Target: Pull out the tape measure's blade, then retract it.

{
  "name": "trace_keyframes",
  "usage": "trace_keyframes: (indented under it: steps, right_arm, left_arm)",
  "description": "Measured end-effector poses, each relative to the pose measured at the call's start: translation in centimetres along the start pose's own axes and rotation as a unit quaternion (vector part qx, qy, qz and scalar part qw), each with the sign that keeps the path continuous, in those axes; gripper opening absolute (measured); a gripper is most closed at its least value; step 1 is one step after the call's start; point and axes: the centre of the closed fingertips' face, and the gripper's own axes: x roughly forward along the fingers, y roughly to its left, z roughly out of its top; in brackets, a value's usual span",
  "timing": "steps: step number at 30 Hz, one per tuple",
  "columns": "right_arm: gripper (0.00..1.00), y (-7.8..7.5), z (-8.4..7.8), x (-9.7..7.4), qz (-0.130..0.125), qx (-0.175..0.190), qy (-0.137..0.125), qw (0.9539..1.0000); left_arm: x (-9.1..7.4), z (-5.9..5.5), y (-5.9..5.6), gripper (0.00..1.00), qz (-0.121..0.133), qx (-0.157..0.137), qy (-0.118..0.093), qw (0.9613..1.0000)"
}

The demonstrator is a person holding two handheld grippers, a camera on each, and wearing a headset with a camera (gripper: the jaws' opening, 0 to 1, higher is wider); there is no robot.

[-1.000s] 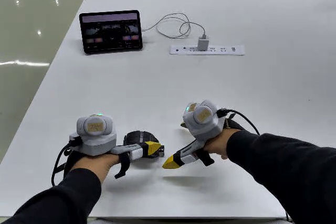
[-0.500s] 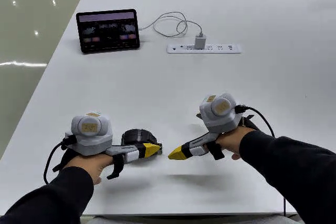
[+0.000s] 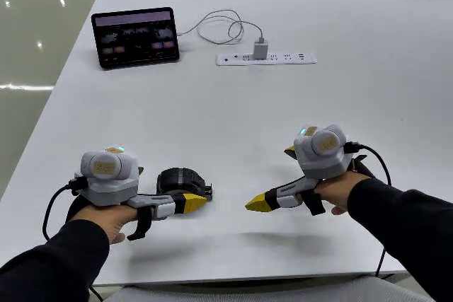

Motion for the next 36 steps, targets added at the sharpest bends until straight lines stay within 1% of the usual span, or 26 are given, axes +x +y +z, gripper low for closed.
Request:
trace_keyframes:
  steps: [4, 5, 6, 10, 11, 13, 14, 16, 18, 21, 23, 25, 27, 29, 30, 31, 32, 33, 34, 36]
  right_arm:
    - [1.0, -0.3, -0.6, -1.3, -0.011, 0.005, -0.006, 0.9999]
    - [1.0, -0.5, -0.8, -1.7, -0.015, 0.005, -0.007, 0.9998]
    - [1.0, -0.6, -1.0, -2.0, -0.018, 0.007, -0.005, 0.9998]
    - [1.0, -1.5, -2.2, -3.4, -0.032, 0.02, -0.001, 0.9993]
    - [1.0, -1.6, -2.5, -3.8, -0.033, 0.02, 0.0, 0.9992]
    - [1.0, -1.7, -3.0, -4.4, -0.03, 0.025, 0.001, 0.9992]
    - [1.0, -1.3, -3.2, -4.7, -0.027, 0.022, 0.002, 0.9994]
    - [1.0, -0.9, -3.4, -5.2, -0.025, 0.006, 0.002, 0.9997]
    - [1.0, -0.7, -3.5, -5.6, -0.023, 0.006, -0.001, 0.9997]
    - [1.0, -0.6, -3.7, -6.1, -0.03, 0.001, 0.001, 0.9995]
    - [1.0, -0.8, -4.1, -6.3, -0.034, 0.0, 0.004, 0.9994]
    - [0.98, -0.8, -4.3, -6.6, -0.037, -0.002, 0.007, 0.9993]
    - [0.99, -0.9, -4.4, -7.0, -0.042, -0.002, 0.004, 0.9991]
    - [1.0, -1.1, -4.5, -7.4, -0.049, -0.004, 0.003, 0.9988]
    - [1.0, -1.1, -4.7, -7.7, -0.051, 0.0, 0.008, 0.9987]
    - [1.0, -1.2, -4.8, -7.9, -0.051, 0.002, 0.009, 0.9987]
    - [1.0, -1.0, -4.6, -8.3, -0.053, 0.001, 0.007, 0.9986]
    - [1.0, -1.0, -4.4, -8.7, -0.058, -0.001, 0.003, 0.9983]
    - [1.0, -1.1, -4.6, -9.0, -0.062, 0.0, 0.006, 0.9981]
    - [1.0, -1.2, -4.5, -9.7, -0.065, 0.003, 0.0, 0.9979]
  left_arm:
    - [-0.5, -0.2, 0.0, 1.0, -0.003, 0.004, 0.002, 1.0]
    - [-0.6, -0.4, 0.1, 1.0, -0.002, 0.005, 0.006, 1.0]
    - [-0.7, -0.7, 0.2, 1.0, -0.003, 0.002, 0.014, 0.9999]
    - [-1.5, -0.8, 0.5, 1.0, 0.001, -0.003, 0.007, 1.0]
    - [-1.8, -0.6, 0.5, 1.0, 0.001, -0.001, 0.002, 1.0]
    - [-2.2, -0.6, 0.4, 1.0, -0.003, 0.002, -0.001, 1.0]
    - [-2.3, -0.6, 0.3, 1.0, -0.005, 0.003, -0.001, 1.0]
    - [-2.6, -0.6, 0.1, 1.0, -0.011, 0.005, -0.003, 0.9999]
    - [-2.9, -0.7, 0.2, 1.0, -0.011, 0.007, -0.003, 0.9999]
    - [-3.1, -0.8, 0.4, 1.0, -0.012, 0.006, -0.003, 0.9999]
    - [-3.2, -0.8, 0.5, 1.0, -0.01, 0.007, -0.004, 0.9999]
    - [-3.3, -0.9, 0.8, 1.0, -0.003, 0.009, -0.004, 0.9999]
    - [-3.5, -1.0, 0.6, 1.0, -0.007, 0.009, -0.003, 0.9999]
    - [-3.7, -1.2, 0.6, 1.0, -0.006, 0.014, -0.002, 0.9999]
    - [-4.0, -1.2, 0.7, 1.0, -0.005, 0.012, -0.003, 0.9999]
    - [-4.1, -1.1, 0.6, 1.0, -0.007, 0.009, -0.007, 0.9999]
    - [-4.3, -0.9, 0.6, 1.0, -0.007, 0.006, -0.012, 0.9999]
    - [-4.6, -0.8, 0.5, 1.0, -0.008, 0.005, -0.014, 0.9999]
    - [-4.7, -0.8, 0.5, 1.0, -0.007, 0.007, -0.015, 0.9998]
    - [-5.0, -0.8, 0.5, 1.0, -0.007, 0.007, -0.016, 0.9998]
